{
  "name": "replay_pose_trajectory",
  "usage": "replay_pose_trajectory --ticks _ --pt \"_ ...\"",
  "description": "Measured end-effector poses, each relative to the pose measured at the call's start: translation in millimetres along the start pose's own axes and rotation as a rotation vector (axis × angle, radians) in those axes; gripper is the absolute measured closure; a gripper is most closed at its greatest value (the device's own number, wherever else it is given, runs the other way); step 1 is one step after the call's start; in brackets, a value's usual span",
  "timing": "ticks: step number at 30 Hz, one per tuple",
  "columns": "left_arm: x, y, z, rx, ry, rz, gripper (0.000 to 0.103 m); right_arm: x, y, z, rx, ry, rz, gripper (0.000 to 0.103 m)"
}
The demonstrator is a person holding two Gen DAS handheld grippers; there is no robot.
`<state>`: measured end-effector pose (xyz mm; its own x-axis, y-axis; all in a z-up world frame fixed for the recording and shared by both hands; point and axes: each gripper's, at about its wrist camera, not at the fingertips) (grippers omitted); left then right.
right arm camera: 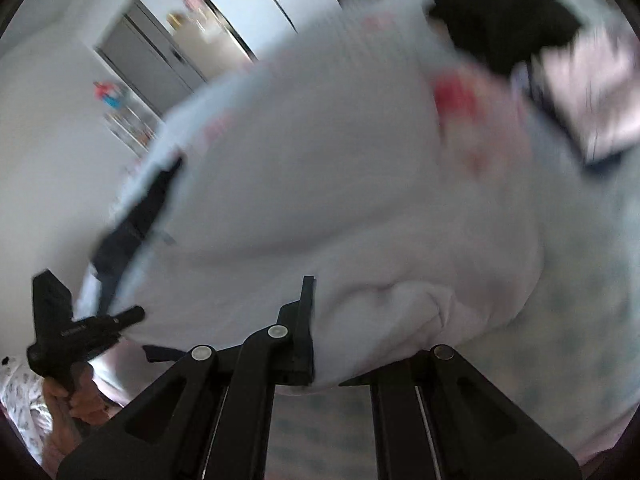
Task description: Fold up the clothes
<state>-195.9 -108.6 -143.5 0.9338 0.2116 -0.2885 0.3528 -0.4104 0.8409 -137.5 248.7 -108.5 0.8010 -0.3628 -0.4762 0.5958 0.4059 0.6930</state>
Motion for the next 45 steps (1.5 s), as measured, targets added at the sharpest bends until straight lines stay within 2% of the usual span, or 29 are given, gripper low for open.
replay_pose_trajectory --ticks 2,4,5,6,8,10,12,13,14,15,17,20,22,24,28,31,32,33,35,37,39,42,45 --pt "11 -11 6 -0.005 0.015 0.038 0.096 9 -13 -12 0.017 -0.019 0.035 0.098" --pt "23 -8 11 0.041 0.033 0.010 0.079 15 -11 -20 0.018 -0.039 0.031 0.095" --pt "30 -4 13 0.071 0.045 -0.010 0.067 18 -7 -23 0.013 -0.053 0.020 0.088" --pt "36 0 14 0.104 0.054 -0.027 0.062 22 -2 -25 -0.001 -0.072 0.014 0.082" --pt "47 7 13 0.169 0.069 -0.056 0.055 27 10 -28 -0.034 -0.107 0.000 0.079" --pt "53 2 4 0.189 0.043 -0.055 0.055 33 13 -23 -0.064 -0.092 0.000 0.073" --pt "52 -10 -8 0.151 0.000 -0.045 0.058 36 6 -16 -0.088 -0.064 0.017 0.063" --pt "50 -13 -14 0.135 -0.017 -0.045 0.070 37 -1 -14 -0.097 -0.049 0.033 0.062" --pt "48 -13 -20 0.126 -0.031 -0.049 0.091 36 -13 -9 -0.101 -0.023 0.049 0.063" --pt "47 -9 -27 0.123 -0.048 -0.060 0.092 35 -19 -6 -0.079 -0.001 0.057 0.070" --pt "46 4 -40 0.129 -0.081 -0.087 0.093 35 -11 7 -0.055 0.028 0.042 0.093" --pt "44 21 -52 0.152 -0.107 -0.105 0.094 34 25 6 -0.171 -0.049 -0.003 0.094" --pt "57 30 -48 0.162 -0.106 -0.090 0.094 38 49 0 -0.200 -0.082 -0.013 0.096" --pt "72 29 -41 0.167 -0.094 -0.057 0.094 44 62 -7 -0.169 -0.081 -0.006 0.096" --pt "94 14 -32 0.155 -0.061 0.001 0.094 69 65 -42 -0.033 -0.128 0.041 0.096" --pt "104 2 -32 0.129 -0.048 0.031 0.089 81 69 -54 -0.036 -0.184 0.045 0.091" --pt "106 0 -31 0.132 -0.041 0.038 0.085 84 73 -53 -0.045 -0.184 0.043 0.086" --pt "106 0 -31 0.139 -0.039 0.038 0.083 86 75 -48 -0.048 -0.161 0.047 0.080" --pt "109 9 -33 0.111 -0.075 0.002 0.074 91 78 -33 -0.031 -0.071 0.076 0.078" --pt "114 15 -38 0.064 -0.134 -0.024 0.072 97 79 -10 0.006 0.057 0.123 0.078" --pt "120 18 -44 0.032 -0.187 -0.033 0.072 104 69 6 0.017 0.133 0.190 0.078" --pt "129 15 -47 0.017 -0.209 -0.026 0.072 113 44 11 0.007 0.151 0.253 0.078" --pt "138 21 -60 -0.027 -0.292 -0.045 0.072 114 27 23 0.031 0.198 0.254 0.078"
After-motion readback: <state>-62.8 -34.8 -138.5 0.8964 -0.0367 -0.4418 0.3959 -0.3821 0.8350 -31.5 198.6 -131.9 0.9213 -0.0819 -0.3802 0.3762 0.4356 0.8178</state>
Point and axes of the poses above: each gripper's, at about its wrist camera, not at the fingertips, and y roughly against the way its jaws point, z to its left, x to its underside, and after that the axes turned 7 degrees about -x, right-handed
